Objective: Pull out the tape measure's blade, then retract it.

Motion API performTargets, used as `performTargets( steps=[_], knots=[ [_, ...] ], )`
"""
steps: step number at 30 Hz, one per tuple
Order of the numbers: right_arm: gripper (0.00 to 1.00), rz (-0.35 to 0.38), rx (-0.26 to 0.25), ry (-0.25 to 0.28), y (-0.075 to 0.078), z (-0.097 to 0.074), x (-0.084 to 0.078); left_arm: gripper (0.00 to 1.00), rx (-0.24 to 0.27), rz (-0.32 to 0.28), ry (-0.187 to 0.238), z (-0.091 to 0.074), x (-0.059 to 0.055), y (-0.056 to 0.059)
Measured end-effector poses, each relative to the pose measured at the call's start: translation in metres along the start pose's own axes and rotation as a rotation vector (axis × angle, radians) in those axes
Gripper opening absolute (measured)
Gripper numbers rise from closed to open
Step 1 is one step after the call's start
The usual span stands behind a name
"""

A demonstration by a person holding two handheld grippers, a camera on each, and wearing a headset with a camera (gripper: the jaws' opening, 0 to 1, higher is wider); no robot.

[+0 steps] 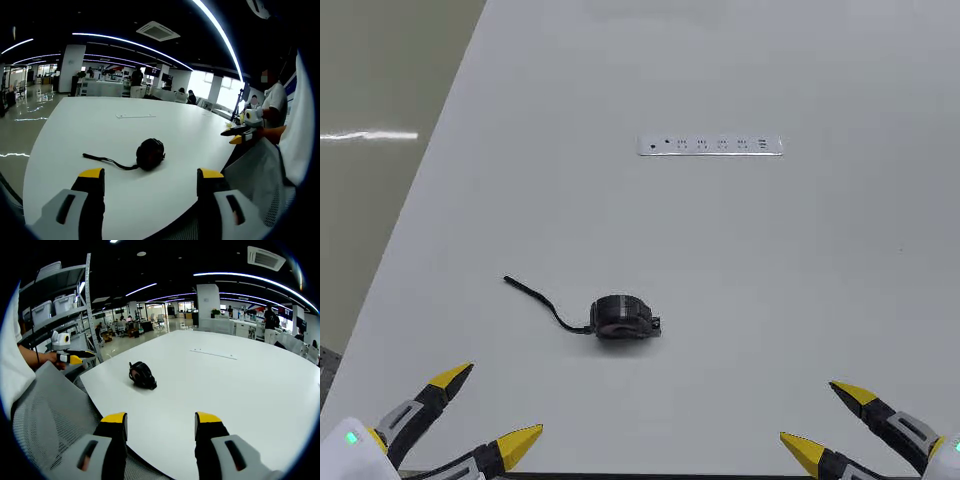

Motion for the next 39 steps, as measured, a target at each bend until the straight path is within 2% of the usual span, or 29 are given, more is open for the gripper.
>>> performTargets(
  steps=[3,5,14,22,39],
  knots=[
    [0.54,0.011,0.012,0.009,0.000,0.002,0.002,0.73,-0.013,0.009,-0.012,0.003,0.001,0.002],
    [0.56,0.021,0.036,0.042,-0.003,0.005,0.006,0.73,-0.024,0.023,-0.025,0.007,0.002,0.003],
    [0.54,-0.002,0.055,0.022,-0.001,0.018,0.009,0.73,-0.082,0.066,-0.064,0.020,-0.002,-0.011],
    [0.53,-0.017,0.071,0.015,0.001,0.024,0.009,0.72,-0.136,0.097,-0.093,0.034,-0.005,-0.016],
    [0.53,-0.013,0.104,0.009,0.006,0.036,0.009,0.67,-0.218,0.173,-0.161,0.062,-0.007,-0.029]
  ],
)
Point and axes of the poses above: the centre of the closed fingertips' face, and the gripper's own axes: z roughly forward along the fingers, y roughly to its right, x roughly out of its top, the point moved 6 cm from there along -z, roughly backward along the fingers, and after that the axes turned 3 degrees about -y, right-handed, at the moved point
